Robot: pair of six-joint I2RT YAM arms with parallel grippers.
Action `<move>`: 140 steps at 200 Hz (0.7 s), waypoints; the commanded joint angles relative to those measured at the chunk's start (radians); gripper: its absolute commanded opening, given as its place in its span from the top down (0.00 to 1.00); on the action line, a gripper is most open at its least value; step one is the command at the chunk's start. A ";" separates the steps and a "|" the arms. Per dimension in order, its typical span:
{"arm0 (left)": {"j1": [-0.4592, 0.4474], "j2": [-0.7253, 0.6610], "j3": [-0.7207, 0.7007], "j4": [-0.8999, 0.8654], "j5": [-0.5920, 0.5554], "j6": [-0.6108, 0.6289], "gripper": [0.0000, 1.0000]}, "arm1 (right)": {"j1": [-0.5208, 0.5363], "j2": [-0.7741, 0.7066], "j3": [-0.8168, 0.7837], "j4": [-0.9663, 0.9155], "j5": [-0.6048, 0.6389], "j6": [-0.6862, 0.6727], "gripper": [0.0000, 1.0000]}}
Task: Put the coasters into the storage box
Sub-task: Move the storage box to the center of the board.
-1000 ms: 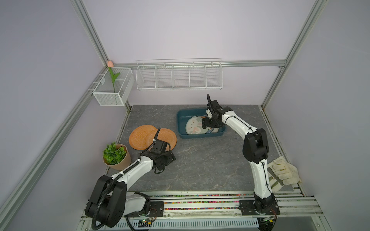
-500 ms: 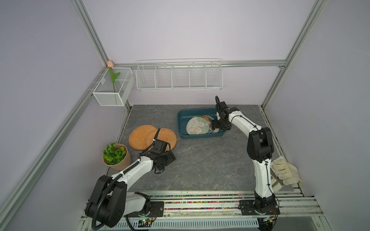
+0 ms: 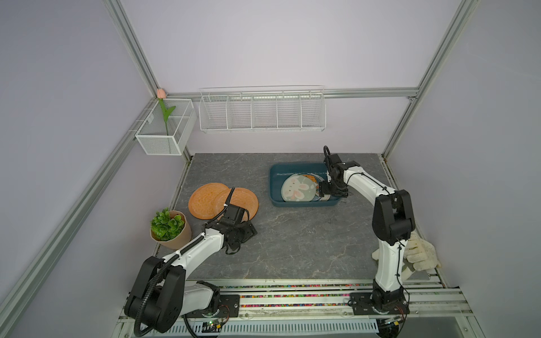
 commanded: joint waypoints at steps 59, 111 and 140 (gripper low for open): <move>0.095 0.036 0.210 -0.134 -0.056 0.115 0.11 | 0.015 -0.143 -0.009 -0.056 -0.098 0.023 0.11; 0.277 0.165 0.455 -0.189 -0.103 0.227 0.01 | 0.116 -0.231 -0.026 -0.073 -0.243 0.033 0.01; 0.328 0.313 0.612 -0.245 -0.132 0.265 0.09 | 0.188 -0.287 -0.103 0.000 -0.326 0.069 0.02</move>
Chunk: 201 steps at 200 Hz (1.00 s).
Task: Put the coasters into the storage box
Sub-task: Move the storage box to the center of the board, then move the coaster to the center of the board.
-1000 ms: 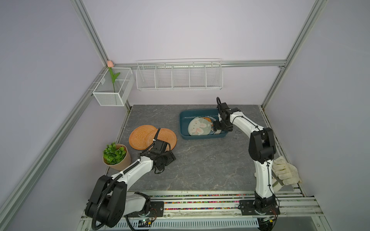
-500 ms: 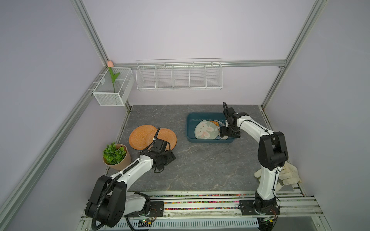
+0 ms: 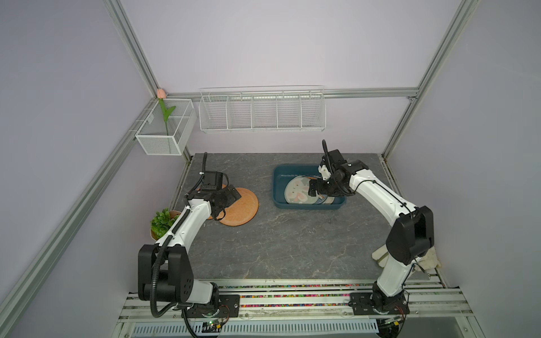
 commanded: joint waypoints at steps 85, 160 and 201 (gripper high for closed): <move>0.089 0.493 0.482 -0.147 -0.094 0.175 0.50 | 0.167 -0.103 -0.200 0.129 -0.181 0.077 0.03; 0.101 0.734 0.743 -0.245 -0.099 0.232 0.55 | 0.199 -0.110 -0.213 0.141 -0.181 0.095 0.03; 0.102 0.806 0.811 -0.297 -0.082 0.249 0.56 | 0.205 -0.104 -0.209 0.143 -0.178 0.100 0.04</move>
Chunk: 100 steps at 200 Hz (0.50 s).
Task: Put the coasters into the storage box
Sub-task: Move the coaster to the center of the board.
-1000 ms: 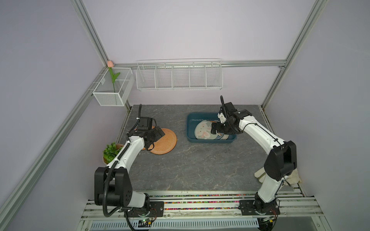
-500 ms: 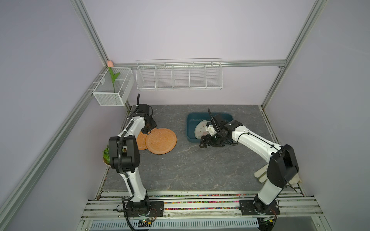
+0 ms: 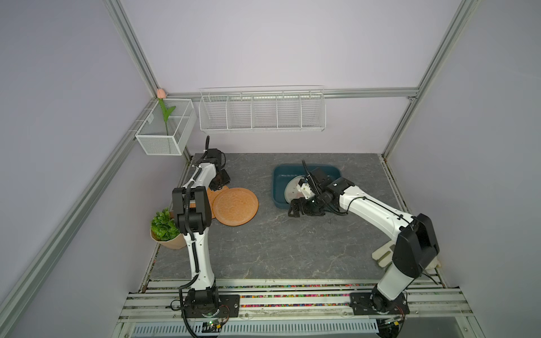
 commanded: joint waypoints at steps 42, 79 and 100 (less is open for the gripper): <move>0.003 0.016 -0.029 -0.083 0.033 0.044 0.56 | 0.013 -0.014 -0.004 0.016 -0.002 0.023 0.04; 0.000 -0.019 -0.107 -0.074 0.072 0.050 0.56 | 0.014 -0.004 0.007 0.018 -0.002 0.023 0.04; -0.008 -0.036 -0.145 -0.073 0.093 0.062 0.56 | 0.015 0.000 0.015 0.021 0.002 0.023 0.04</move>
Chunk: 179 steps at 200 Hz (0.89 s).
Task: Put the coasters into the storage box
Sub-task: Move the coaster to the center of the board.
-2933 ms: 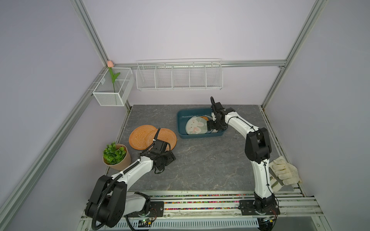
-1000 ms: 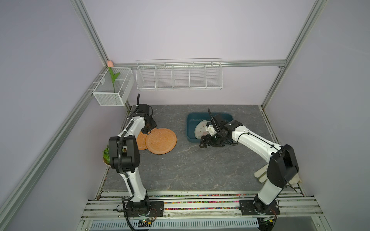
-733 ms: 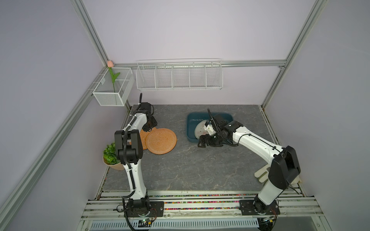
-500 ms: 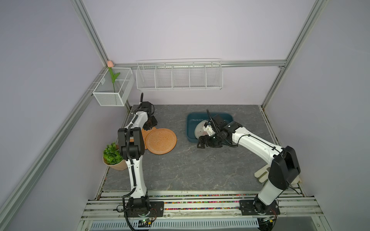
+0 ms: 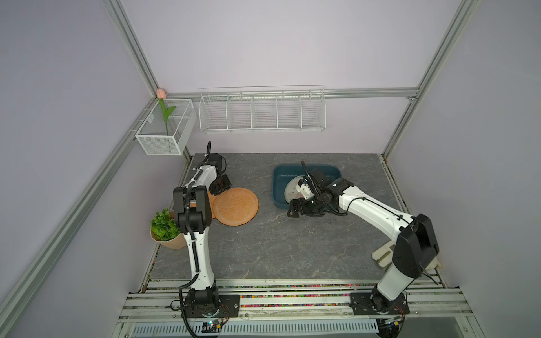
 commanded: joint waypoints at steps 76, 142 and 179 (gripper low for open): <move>-0.117 -0.115 -0.165 -0.116 0.048 0.059 0.55 | 0.016 -0.009 -0.007 0.031 0.004 0.021 0.04; -0.123 -0.210 -0.097 -0.078 -0.032 0.016 0.52 | 0.017 -0.054 -0.043 0.027 0.023 0.022 0.04; -0.125 -0.111 0.045 0.027 0.047 0.046 0.45 | 0.012 -0.059 -0.047 0.012 0.033 0.014 0.05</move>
